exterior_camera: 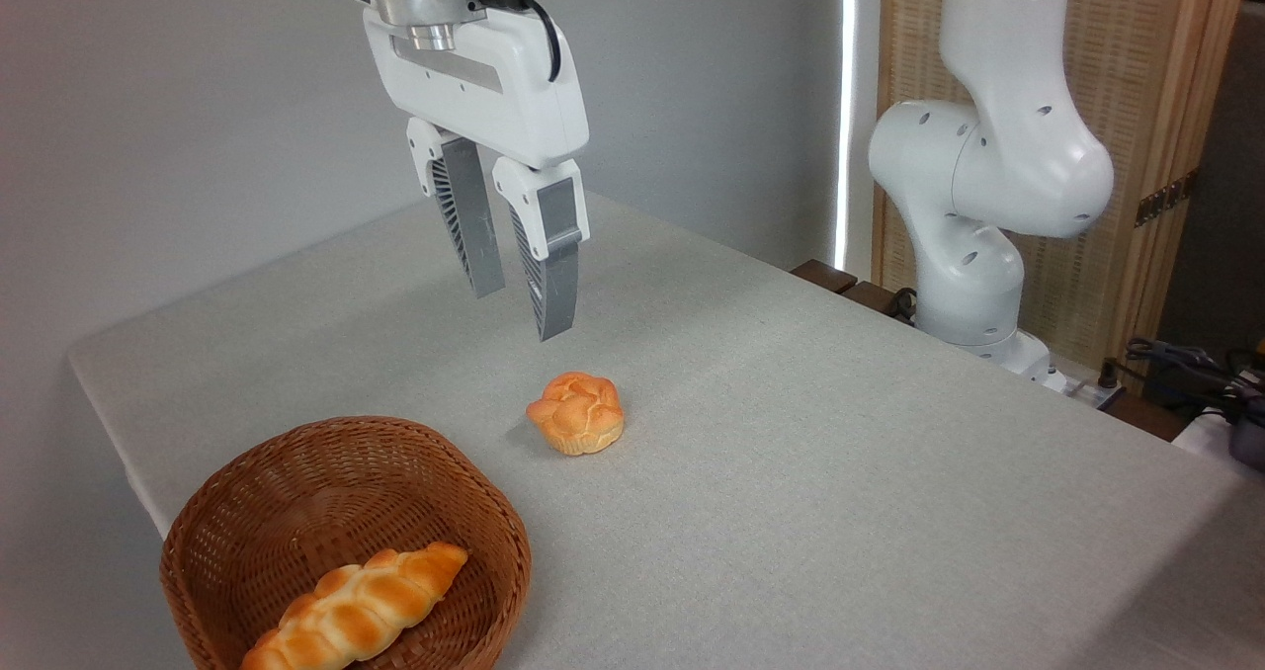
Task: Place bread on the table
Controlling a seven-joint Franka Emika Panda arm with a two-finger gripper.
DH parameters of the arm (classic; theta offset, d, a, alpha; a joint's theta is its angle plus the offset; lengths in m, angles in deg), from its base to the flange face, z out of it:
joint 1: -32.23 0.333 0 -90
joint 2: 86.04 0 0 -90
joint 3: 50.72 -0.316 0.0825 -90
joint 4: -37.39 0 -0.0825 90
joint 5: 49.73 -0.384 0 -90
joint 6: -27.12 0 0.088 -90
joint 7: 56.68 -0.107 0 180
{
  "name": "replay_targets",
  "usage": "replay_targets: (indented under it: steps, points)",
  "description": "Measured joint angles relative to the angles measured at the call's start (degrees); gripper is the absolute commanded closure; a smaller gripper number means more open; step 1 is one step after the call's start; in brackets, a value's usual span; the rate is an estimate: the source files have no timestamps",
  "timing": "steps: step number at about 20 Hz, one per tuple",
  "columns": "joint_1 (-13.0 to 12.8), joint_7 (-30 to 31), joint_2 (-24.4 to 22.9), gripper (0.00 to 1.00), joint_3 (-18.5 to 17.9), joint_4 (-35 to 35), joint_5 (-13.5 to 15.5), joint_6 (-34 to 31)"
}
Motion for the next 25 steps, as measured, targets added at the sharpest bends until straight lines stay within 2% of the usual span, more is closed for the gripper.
replay_targets:
  steps: [15, 19, 25]
  points:
    - [0.0, 0.0, 0.0, 0.0, -0.2, 0.1, -0.1, -2.3]
    - [-2.1, 0.0, 0.0, 0.0, -2.5, 0.1, -0.1, -2.3]
    - [-3.1, 0.0, 0.0, 0.0, -3.2, 0.1, -0.1, -2.3]
